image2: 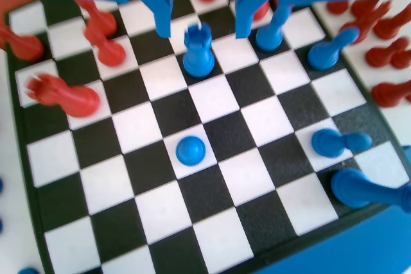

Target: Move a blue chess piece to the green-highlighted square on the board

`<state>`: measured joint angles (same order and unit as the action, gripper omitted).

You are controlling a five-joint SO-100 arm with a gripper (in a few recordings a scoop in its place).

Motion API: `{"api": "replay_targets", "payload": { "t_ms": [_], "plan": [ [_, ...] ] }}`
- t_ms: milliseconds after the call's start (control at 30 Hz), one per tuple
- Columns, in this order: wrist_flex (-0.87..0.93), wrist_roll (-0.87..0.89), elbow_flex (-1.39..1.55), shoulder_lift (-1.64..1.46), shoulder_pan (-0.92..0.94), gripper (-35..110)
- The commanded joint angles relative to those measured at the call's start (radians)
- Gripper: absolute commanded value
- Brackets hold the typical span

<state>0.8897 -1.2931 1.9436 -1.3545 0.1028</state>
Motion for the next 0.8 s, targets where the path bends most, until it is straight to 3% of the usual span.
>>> {"api": "replay_targets", "payload": {
  "t_ms": [0, 767],
  "plan": [
    [-0.003, -0.006, -0.044, -0.009, 0.012, 16],
    [-0.066, 0.011, -0.052, 0.057, 0.003, 15]
  ]
}}
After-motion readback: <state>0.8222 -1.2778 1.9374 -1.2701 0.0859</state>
